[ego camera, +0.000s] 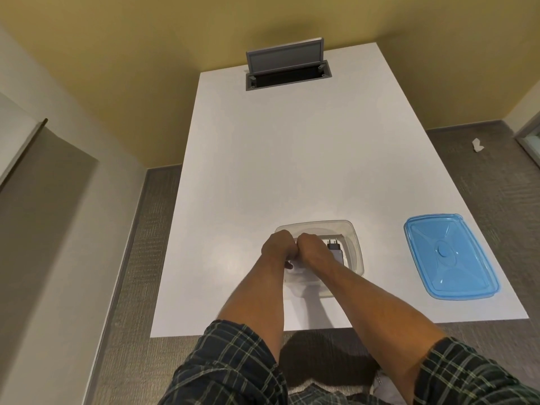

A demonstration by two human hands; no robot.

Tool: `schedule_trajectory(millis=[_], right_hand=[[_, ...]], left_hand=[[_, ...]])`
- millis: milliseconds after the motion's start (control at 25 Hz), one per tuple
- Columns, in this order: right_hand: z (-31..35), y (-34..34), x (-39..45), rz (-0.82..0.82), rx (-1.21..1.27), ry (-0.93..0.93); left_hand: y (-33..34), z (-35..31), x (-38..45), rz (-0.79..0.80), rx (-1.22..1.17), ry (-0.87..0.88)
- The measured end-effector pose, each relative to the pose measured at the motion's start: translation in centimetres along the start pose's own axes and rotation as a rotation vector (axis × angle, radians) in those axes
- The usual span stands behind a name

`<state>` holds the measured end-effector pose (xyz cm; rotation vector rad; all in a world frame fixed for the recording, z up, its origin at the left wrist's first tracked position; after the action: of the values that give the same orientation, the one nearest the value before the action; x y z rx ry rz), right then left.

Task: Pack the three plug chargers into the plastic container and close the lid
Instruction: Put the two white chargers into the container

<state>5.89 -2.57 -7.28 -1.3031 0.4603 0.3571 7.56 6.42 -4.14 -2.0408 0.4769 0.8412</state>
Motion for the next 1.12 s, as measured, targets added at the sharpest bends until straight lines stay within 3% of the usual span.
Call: schedule_trajectory(millis=[720, 1120], right_hand=[[-0.2, 0.3, -0.5, 0.036, 0.010, 0.006], [-1.8, 0.1, -1.3, 0.007, 0.057, -0.194]], left_hand=[[0.0, -0.3, -0.2, -0.014, 0.030, 0.035], [1.5, -0.7, -0.3, -0.034, 0.055, -0.020]])
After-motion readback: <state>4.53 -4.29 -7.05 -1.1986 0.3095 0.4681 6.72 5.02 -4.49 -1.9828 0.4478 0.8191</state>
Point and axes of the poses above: each hand's wrist, its own x-axis towards the middle knuckle, its own y-axis out of the palm, z = x × y, the point moved 4 cm from there along x, towards the middle knuckle, and after that the axes turned 15 degrees about -x, right-handed, at the moved point
